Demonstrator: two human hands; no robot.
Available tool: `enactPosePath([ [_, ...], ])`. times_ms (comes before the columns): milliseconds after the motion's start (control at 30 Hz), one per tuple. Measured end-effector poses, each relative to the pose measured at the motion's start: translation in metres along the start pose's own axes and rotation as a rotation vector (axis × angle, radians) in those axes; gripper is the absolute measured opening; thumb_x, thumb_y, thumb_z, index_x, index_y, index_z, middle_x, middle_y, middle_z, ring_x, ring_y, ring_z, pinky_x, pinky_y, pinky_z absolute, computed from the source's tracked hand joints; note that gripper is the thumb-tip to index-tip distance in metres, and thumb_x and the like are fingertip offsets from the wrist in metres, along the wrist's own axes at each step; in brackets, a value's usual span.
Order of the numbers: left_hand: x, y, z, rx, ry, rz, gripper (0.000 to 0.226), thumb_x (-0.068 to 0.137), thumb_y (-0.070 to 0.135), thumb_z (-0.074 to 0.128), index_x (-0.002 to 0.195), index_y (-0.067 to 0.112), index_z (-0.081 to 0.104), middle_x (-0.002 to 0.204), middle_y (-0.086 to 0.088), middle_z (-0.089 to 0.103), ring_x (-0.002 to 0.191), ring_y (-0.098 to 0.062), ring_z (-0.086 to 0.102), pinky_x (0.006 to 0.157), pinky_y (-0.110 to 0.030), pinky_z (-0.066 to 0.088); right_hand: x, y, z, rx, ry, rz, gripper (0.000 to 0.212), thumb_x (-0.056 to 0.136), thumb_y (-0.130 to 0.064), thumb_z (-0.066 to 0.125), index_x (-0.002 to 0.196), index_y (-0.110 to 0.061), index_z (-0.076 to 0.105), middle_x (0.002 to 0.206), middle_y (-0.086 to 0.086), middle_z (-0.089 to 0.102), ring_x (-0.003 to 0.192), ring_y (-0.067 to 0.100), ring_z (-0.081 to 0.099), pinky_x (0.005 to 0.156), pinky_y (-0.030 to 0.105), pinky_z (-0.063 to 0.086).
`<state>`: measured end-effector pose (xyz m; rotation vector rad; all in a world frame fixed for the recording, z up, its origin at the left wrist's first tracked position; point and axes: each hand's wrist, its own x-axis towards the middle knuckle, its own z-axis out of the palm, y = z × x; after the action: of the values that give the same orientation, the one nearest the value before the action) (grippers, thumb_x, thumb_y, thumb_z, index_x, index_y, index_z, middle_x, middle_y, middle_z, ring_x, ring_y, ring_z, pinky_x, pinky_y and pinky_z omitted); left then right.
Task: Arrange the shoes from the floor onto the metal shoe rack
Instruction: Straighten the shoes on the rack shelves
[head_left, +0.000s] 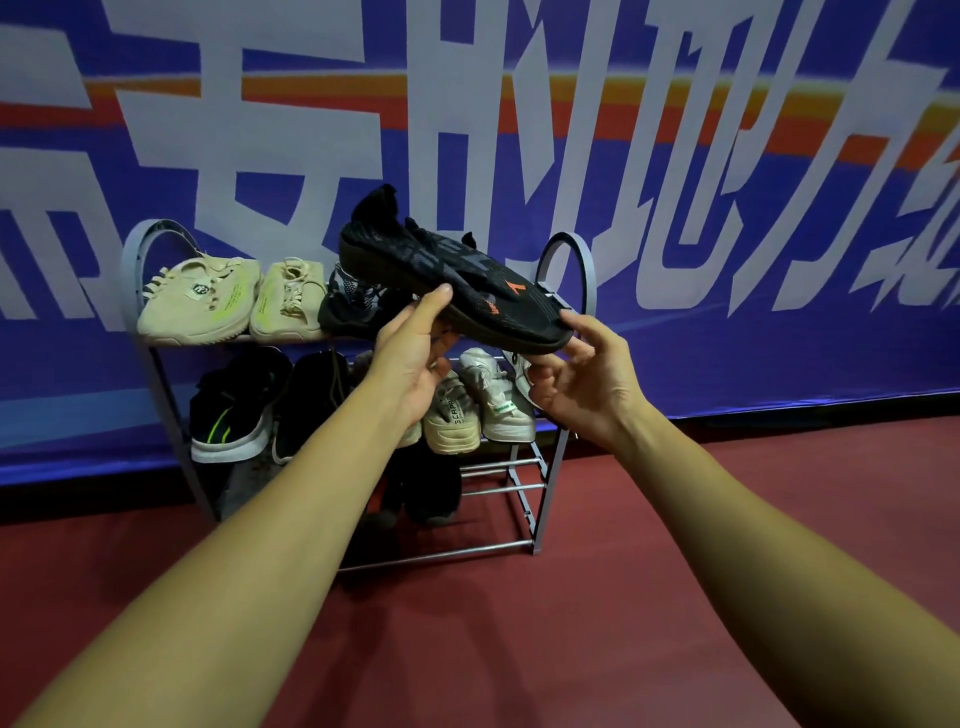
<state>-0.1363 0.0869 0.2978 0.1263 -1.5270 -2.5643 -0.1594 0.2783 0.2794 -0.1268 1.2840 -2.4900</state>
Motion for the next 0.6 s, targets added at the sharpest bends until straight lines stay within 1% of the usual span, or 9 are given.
enactPosePath([
  [133, 0.002, -0.001, 0.004, -0.008, -0.004, 0.006, 0.016, 0.088, 0.038, 0.073, 0.097, 0.025, 0.071, 0.096, 0.001, 0.076, 0.075, -0.007, 0.068, 0.060, -0.026, 0.036, 0.001, -0.003, -0.004, 0.012, -0.021, -0.003, 0.026, 0.079, -0.023, 0.069, 0.100, -0.012, 0.061, 0.078, 0.003, 0.047, 0.058, 0.011, 0.037, 0.054, 0.021, 0.024],
  [233, 0.002, -0.003, 0.010, 0.013, 0.001, -0.002, 0.019, 0.085, 0.040, 0.076, 0.093, 0.023, 0.072, 0.096, 0.001, 0.076, 0.074, -0.007, 0.067, 0.059, -0.025, 0.038, 0.002, -0.001, -0.003, 0.090, -0.054, -0.019, 0.008, 0.078, -0.018, 0.070, 0.080, -0.012, 0.066, 0.083, 0.002, 0.044, 0.062, 0.010, 0.031, 0.060, 0.021, 0.017],
  [267, 0.001, -0.004, 0.012, 0.032, -0.002, -0.012, 0.019, 0.084, 0.040, 0.077, 0.091, 0.023, 0.071, 0.091, 0.003, 0.076, 0.070, -0.006, 0.065, 0.057, -0.024, 0.037, 0.002, 0.000, -0.003, 0.085, -0.052, -0.030, 0.011, 0.082, -0.016, 0.067, 0.071, -0.012, 0.067, 0.080, 0.001, 0.047, 0.060, 0.009, 0.031, 0.060, 0.021, 0.016],
  [333, -0.001, -0.008, 0.017, 0.080, -0.004, -0.023, 0.017, 0.083, 0.038, 0.078, 0.090, 0.024, 0.071, 0.082, 0.007, 0.074, 0.063, -0.003, 0.064, 0.056, -0.024, 0.034, -0.001, -0.002, -0.005, 0.030, -0.040, -0.021, 0.030, 0.088, -0.013, 0.061, 0.058, -0.014, 0.066, 0.068, -0.001, 0.054, 0.053, 0.008, 0.035, 0.055, 0.019, 0.019],
  [367, -0.002, -0.009, 0.020, 0.098, 0.004, -0.029, 0.017, 0.082, 0.037, 0.079, 0.089, 0.024, 0.070, 0.080, 0.008, 0.074, 0.061, -0.002, 0.063, 0.055, -0.024, 0.034, -0.003, -0.002, -0.004, 0.024, -0.047, -0.007, 0.029, 0.088, -0.012, 0.061, 0.060, -0.014, 0.066, 0.065, -0.001, 0.055, 0.052, 0.008, 0.037, 0.052, 0.018, 0.023],
  [433, -0.004, -0.012, 0.025, 0.105, 0.037, -0.053, 0.020, 0.080, 0.037, 0.081, 0.090, 0.023, 0.070, 0.081, 0.007, 0.073, 0.064, -0.003, 0.062, 0.053, -0.022, 0.033, -0.004, -0.001, -0.007, 0.052, -0.073, 0.005, 0.009, 0.087, -0.011, 0.063, 0.077, -0.013, 0.063, 0.071, 0.000, 0.060, 0.055, 0.009, 0.041, 0.050, 0.019, 0.029],
  [467, -0.005, -0.013, 0.028, 0.113, 0.046, -0.068, 0.023, 0.079, 0.038, 0.082, 0.092, 0.022, 0.071, 0.083, 0.006, 0.072, 0.067, -0.005, 0.060, 0.051, -0.021, 0.033, -0.004, -0.001, -0.009, 0.048, -0.082, 0.002, 0.006, 0.085, -0.011, 0.064, 0.084, -0.014, 0.059, 0.075, 0.001, 0.061, 0.056, 0.010, 0.044, 0.051, 0.020, 0.032],
  [533, -0.007, -0.017, 0.034, 0.148, 0.032, -0.090, 0.023, 0.079, 0.037, 0.082, 0.093, 0.023, 0.070, 0.078, 0.007, 0.069, 0.067, -0.007, 0.055, 0.050, -0.021, 0.032, -0.005, 0.000, -0.011, 0.012, -0.080, -0.020, 0.012, 0.086, -0.009, 0.063, 0.091, -0.015, 0.054, 0.079, 0.000, 0.062, 0.057, 0.009, 0.046, 0.052, 0.020, 0.034],
  [600, -0.007, -0.022, 0.038, 0.168, 0.000, -0.104, 0.014, 0.081, 0.031, 0.080, 0.085, 0.022, 0.069, 0.069, 0.010, 0.065, 0.062, -0.006, 0.051, 0.052, -0.022, 0.029, -0.006, 0.001, -0.014, -0.017, -0.093, -0.042, 0.014, 0.087, -0.007, 0.063, 0.091, -0.017, 0.053, 0.081, -0.001, 0.062, 0.057, 0.008, 0.046, 0.052, 0.021, 0.034],
])
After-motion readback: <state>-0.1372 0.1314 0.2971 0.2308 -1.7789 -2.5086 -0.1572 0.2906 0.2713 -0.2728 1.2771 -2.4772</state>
